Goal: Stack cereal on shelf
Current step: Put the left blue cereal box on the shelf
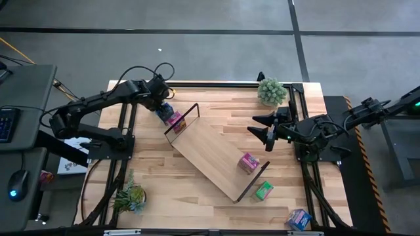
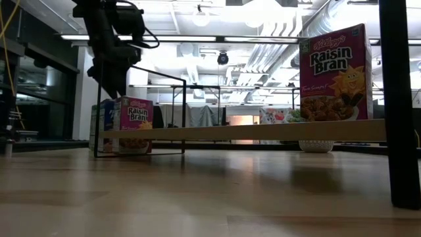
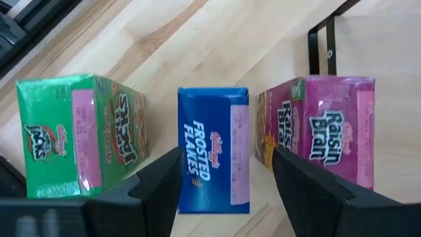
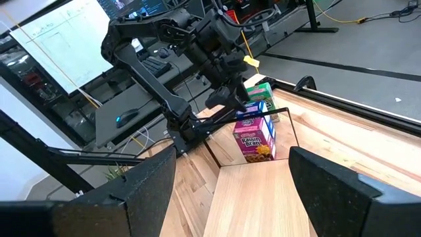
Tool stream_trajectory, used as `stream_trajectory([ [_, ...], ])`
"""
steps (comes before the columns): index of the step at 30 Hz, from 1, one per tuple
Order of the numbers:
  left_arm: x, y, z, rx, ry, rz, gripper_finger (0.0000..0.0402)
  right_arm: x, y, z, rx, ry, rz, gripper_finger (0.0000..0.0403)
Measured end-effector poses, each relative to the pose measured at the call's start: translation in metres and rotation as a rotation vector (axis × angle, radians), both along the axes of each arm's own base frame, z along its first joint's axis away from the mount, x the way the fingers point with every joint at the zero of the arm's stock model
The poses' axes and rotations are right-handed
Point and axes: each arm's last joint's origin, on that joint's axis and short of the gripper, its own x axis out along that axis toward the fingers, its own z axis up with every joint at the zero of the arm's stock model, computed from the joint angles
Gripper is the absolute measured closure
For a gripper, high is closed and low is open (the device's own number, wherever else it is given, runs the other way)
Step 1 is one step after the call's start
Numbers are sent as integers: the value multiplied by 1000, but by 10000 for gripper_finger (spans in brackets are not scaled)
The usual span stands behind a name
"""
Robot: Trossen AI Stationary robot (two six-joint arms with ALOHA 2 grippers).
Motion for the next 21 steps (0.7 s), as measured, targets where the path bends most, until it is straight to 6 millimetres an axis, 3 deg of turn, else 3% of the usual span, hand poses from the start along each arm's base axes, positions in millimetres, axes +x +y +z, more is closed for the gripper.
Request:
stream_trajectory([
  [7, -1, 0, 0, 6, 12, 5, 173, 0, 0, 0, 0, 0, 0, 114],
  [16, -1, 0, 0, 18, 23, -26, 86, 0, 0, 0, 1, -1, 0, 114],
  [21, -2, 0, -1, 4, 23, 12, 79, 0, 0, 0, 3, -1, -1, 114],
])
